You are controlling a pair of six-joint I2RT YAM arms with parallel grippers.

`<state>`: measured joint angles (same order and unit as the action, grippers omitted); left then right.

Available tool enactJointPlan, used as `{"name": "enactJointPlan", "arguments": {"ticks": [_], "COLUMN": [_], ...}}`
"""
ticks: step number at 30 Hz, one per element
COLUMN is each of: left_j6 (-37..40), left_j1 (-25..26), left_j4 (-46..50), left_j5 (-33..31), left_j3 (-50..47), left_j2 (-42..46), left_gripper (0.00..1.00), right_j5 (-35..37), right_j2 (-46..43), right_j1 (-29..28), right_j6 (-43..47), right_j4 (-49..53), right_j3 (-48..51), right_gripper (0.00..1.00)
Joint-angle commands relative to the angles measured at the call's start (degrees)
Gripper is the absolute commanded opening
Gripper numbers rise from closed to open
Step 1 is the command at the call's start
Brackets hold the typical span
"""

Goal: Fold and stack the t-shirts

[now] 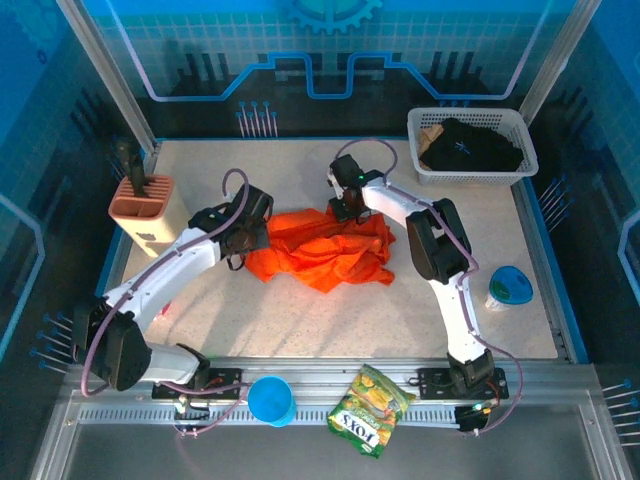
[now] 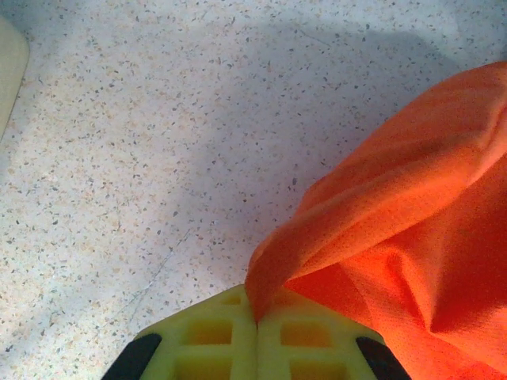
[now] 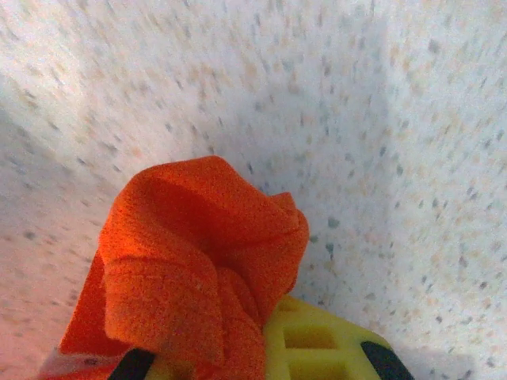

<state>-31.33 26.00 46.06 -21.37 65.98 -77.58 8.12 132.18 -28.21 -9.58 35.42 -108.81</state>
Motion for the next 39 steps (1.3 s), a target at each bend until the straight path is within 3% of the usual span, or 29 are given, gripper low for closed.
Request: {"name": "enactJointPlan", "arguments": {"ticks": [1, 9, 14, 16, 20, 23, 26, 30, 34, 37, 39], "left_j6": [3.3, 9.3, 9.3, 9.8, 10.4, 10.4, 11.0, 12.4, 13.9, 13.7, 12.9], "left_j1": [1.0, 8.0, 8.9, 8.8, 9.7, 13.7, 21.2, 30.4, 36.2, 38.0, 38.5], "left_j4": [3.1, 8.5, 11.1, 11.5, 10.3, 7.2, 3.1, -0.4, -0.8, -1.0, -1.2], "left_j5": [1.5, 5.2, 1.5, 0.6, 6.1, 11.9, 15.1, 20.3, 21.2, 22.2, 22.4], "left_j3": [5.6, 17.5, 22.8, 24.9, 27.9, 28.3, 29.2, 35.1, 43.9, 49.5, 52.0], "left_j2": [4.9, 8.7, 10.2, 10.9, 10.7, 8.0, 1.6, -13.2, -29.1, -38.7, -43.8], "left_gripper": [0.0, 0.0, 0.0, 0.0, 0.03, 0.05, 0.06, 0.03, 0.0, 0.14, 0.4], "right_j5": [-3.6, -15.3, -25.8, -30.0, -32.6, -29.8, -27.8, -25.5, -25.6, -26.3, -26.6], "right_j2": [-0.3, 0.8, 9.2, 9.2, 2.3, -4.8, -10.2, -17.7, -22.8, -24.1, -24.2], "right_j1": [-0.2, 0.0, -0.1, -0.3, 0.4, 2.2, 5.0, 9.1, 13.2, 15.3, 16.0], "right_j6": [-0.3, -4.1, -14.4, -19.3, -26.9, -27.6, -26.4, -23.0, -19.5, -15.5, -12.6], "right_j4": [1.3, -3.9, -6.8, -13.3, -33.2, -41.2, -43.3, -44.4, -44.2, -41.3, -38.9], "right_j3": [-8.3, -24.7, -43.4, -43.9, -27.8, -14.3, -2.8, 11.7, 21.8, 25.4, 26.7], "right_gripper": [0.0, 0.0, 0.0, 0.0, 0.0, 0.0, 0.0, 0.0, 0.0, 0.0, 0.0]}}
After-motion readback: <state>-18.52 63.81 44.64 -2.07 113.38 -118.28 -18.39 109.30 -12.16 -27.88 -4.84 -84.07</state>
